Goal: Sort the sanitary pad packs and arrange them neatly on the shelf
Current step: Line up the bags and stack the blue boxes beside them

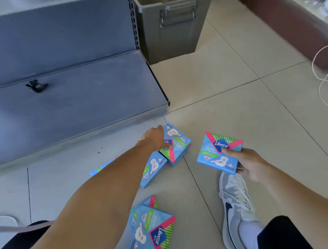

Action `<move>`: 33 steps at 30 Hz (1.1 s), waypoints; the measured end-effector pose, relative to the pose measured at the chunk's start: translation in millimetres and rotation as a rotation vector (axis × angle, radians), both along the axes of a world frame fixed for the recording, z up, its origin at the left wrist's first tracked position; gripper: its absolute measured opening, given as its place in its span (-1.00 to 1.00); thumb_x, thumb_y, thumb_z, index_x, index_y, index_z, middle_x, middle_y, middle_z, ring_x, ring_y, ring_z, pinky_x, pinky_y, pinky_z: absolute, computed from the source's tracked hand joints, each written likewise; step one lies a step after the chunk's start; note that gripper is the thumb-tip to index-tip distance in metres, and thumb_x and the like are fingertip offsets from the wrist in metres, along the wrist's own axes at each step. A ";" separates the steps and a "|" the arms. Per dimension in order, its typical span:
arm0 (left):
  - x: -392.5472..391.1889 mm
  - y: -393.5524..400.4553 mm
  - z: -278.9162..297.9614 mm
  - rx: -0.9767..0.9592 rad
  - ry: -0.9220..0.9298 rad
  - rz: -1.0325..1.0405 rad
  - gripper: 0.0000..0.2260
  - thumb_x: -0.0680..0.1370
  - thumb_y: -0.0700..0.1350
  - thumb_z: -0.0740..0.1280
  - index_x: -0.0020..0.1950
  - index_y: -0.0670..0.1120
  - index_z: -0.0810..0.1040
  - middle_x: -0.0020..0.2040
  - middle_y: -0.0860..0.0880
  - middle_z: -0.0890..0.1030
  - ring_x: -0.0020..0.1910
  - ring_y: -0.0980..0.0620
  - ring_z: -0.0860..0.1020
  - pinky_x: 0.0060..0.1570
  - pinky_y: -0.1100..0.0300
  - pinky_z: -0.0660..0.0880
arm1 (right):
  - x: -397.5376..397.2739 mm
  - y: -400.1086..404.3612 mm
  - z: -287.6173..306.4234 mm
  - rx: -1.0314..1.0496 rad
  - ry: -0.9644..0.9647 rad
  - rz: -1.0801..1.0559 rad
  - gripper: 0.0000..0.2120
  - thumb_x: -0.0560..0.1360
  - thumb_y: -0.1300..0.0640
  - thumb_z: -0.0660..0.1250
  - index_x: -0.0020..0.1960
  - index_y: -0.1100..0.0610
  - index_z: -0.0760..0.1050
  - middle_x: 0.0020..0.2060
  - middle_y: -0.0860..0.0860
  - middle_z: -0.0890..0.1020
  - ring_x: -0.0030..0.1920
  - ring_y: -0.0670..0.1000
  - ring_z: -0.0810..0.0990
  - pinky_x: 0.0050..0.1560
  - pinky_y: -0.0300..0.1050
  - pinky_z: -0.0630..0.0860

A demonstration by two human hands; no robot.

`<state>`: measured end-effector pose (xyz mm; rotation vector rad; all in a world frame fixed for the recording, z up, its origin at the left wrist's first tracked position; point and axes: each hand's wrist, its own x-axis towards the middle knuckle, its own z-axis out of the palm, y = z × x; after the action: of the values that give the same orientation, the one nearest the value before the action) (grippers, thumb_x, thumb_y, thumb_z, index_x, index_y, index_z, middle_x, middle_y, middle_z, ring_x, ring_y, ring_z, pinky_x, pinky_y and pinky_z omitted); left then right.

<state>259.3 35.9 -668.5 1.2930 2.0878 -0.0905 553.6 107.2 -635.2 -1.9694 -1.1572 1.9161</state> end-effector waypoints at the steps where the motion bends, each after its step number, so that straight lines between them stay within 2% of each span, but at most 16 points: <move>1: 0.2 0.2 -1.2 0.004 0.016 -0.002 -0.32 0.42 0.20 0.47 0.34 -0.13 0.30 0.17 -0.15 0.53 0.01 -0.09 0.50 -0.19 0.09 0.40 | -0.3 -1.2 -0.6 0.000 0.005 -0.003 -0.61 0.42 0.11 0.51 0.18 0.22 0.54 -0.05 0.13 0.71 -0.15 0.08 0.68 -0.24 -0.08 0.55; 4: 2.0 3.0 -1.1 0.052 0.047 0.010 -0.30 0.37 0.16 0.53 0.34 -0.14 0.32 0.18 -0.14 0.51 0.11 -0.14 0.51 -0.12 0.07 0.43 | -8.7 -4.6 4.3 0.012 0.031 0.010 -0.63 0.42 0.11 0.50 0.17 0.21 0.55 -0.06 0.13 0.71 -0.16 0.07 0.68 -0.25 -0.09 0.56; 6: 3.6 6.8 0.5 0.106 -0.006 0.070 -0.33 0.36 0.10 0.56 0.32 -0.11 0.35 0.16 -0.14 0.50 0.09 -0.14 0.53 -0.07 0.04 0.48 | -17.4 -5.7 11.7 0.032 0.051 0.042 -0.65 0.43 0.12 0.50 0.16 0.21 0.56 -0.07 0.14 0.71 -0.17 0.07 0.69 -0.27 -0.11 0.58; 7: 3.9 8.9 3.0 0.139 -0.082 0.136 -0.38 0.36 0.05 0.57 0.29 -0.09 0.39 0.15 -0.14 0.52 0.06 -0.13 0.54 -0.06 0.03 0.51 | -21.5 -5.3 16.2 0.044 0.061 0.065 -0.65 0.43 0.13 0.50 0.16 0.21 0.56 -0.06 0.14 0.72 -0.17 0.08 0.69 -0.25 -0.10 0.59; 9: 2.7 13.0 9.7 0.205 -0.274 0.291 -0.50 0.37 -0.08 0.57 0.24 -0.04 0.47 0.13 -0.13 0.58 -0.02 -0.08 0.58 -0.09 0.09 0.54 | -29.7 -2.7 26.7 0.070 0.068 0.107 -0.65 0.41 0.13 0.51 0.15 0.22 0.57 -0.05 0.15 0.72 -0.10 0.13 0.69 -0.09 0.01 0.62; 11: -1.1 14.5 20.4 0.263 -0.395 0.395 -0.58 0.38 -0.13 0.56 0.19 -0.03 0.53 0.09 -0.09 0.61 -0.08 -0.03 0.58 -0.16 0.19 0.49 | -36.6 0.6 41.9 0.105 0.068 0.151 -0.66 0.39 0.11 0.52 0.12 0.21 0.59 -0.05 0.15 0.72 -0.05 0.15 0.69 0.06 0.08 0.59; 14: -10.1 12.9 40.8 0.364 -0.488 0.540 -0.66 0.35 -0.06 0.59 0.05 -0.02 0.58 0.01 -0.04 0.62 -0.08 -0.01 0.62 -0.19 0.20 0.52 | -45.9 4.6 68.0 0.159 0.102 0.207 -0.75 0.40 0.11 0.52 0.04 0.16 0.62 -0.06 0.12 0.73 -0.11 0.08 0.69 0.00 -0.02 0.58; 16: -19.4 10.4 57.0 0.422 -0.605 0.613 -0.73 0.35 -0.07 0.60 -0.04 -0.02 0.60 -0.07 -0.10 0.65 -0.14 -0.02 0.64 -0.08 0.09 0.60 | -52.4 5.1 86.1 0.190 0.137 0.267 -0.78 0.41 0.12 0.50 0.03 0.13 0.62 -0.06 0.10 0.73 -0.14 0.04 0.69 -0.05 -0.08 0.57; 19: -38.1 3.9 90.5 0.431 -0.687 0.545 -0.82 0.38 -0.13 0.58 -0.10 -0.05 0.64 -0.17 -0.10 0.64 -0.24 0.02 0.61 -0.02 0.08 0.58 | -67.0 5.0 114.0 0.205 0.218 0.423 -0.82 0.45 0.17 0.45 0.05 0.11 0.62 -0.07 0.06 0.73 -0.14 0.00 0.70 -0.17 -0.20 0.57; 23: -60.9 -11.6 137.2 0.265 -0.486 0.239 -0.81 0.43 -0.10 0.53 0.00 -0.09 0.66 -0.18 0.02 0.61 -0.19 0.11 0.54 -0.18 0.25 0.47 | -100.4 -1.3 141.2 0.132 0.334 0.641 -0.68 0.34 0.24 0.51 0.09 0.17 0.61 0.04 0.12 0.71 -0.01 0.10 0.70 -0.06 -0.11 0.62; 25: -65.5 -20.3 152.4 0.158 -0.502 0.157 -0.85 0.46 -0.16 0.50 0.01 -0.11 0.65 -0.22 0.05 0.60 -0.22 0.16 0.52 -0.23 0.32 0.47 | -122.2 -11.2 144.0 0.070 0.350 0.739 -0.65 0.29 0.25 0.48 0.08 0.20 0.61 0.05 0.15 0.70 -0.02 0.11 0.69 -0.04 -0.08 0.63; 27: -67.0 -29.7 162.9 0.057 -0.582 0.139 -0.81 0.48 -0.24 0.47 0.08 -0.18 0.63 -0.19 0.05 0.63 -0.20 0.17 0.56 -0.12 0.32 0.53 | -145.2 -27.5 142.8 0.012 0.355 0.824 -0.67 0.28 0.27 0.48 0.05 0.20 0.62 0.03 0.16 0.70 -0.04 0.11 0.70 -0.03 -0.06 0.63; 29: -70.4 -36.6 166.0 -0.004 -0.580 0.121 -0.79 0.48 -0.30 0.44 0.11 -0.19 0.62 -0.12 0.01 0.66 -0.12 0.09 0.61 -0.01 0.23 0.57 | -164.3 -44.6 139.3 -0.031 0.358 0.893 -0.66 0.28 0.28 0.49 0.05 0.19 0.61 0.03 0.16 0.70 -0.05 0.12 0.70 -0.03 -0.04 0.63; 31: -77.4 -44.8 164.8 -0.024 -0.518 0.092 -0.82 0.50 -0.31 0.41 0.07 -0.15 0.62 -0.09 -0.01 0.65 -0.04 0.01 0.62 0.01 0.19 0.58 | -179.9 -60.0 133.0 -0.033 0.346 0.930 -0.54 0.25 0.26 0.54 0.14 0.23 0.56 0.07 0.19 0.68 0.00 0.17 0.68 0.06 0.08 0.62; 33: -85.0 -53.7 162.8 -0.051 -0.523 0.103 -0.84 0.52 -0.30 0.39 0.08 -0.15 0.60 -0.08 0.00 0.66 0.00 -0.01 0.62 0.05 0.16 0.57 | -189.8 -70.9 125.1 0.003 0.320 0.901 -0.31 0.17 0.21 0.62 0.24 0.27 0.44 0.10 0.21 0.66 0.04 0.22 0.68 0.13 0.21 0.59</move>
<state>174.3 -17.9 -505.7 1.0386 1.6835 0.2173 363.8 36.3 -510.1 -1.1053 -2.1439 2.4456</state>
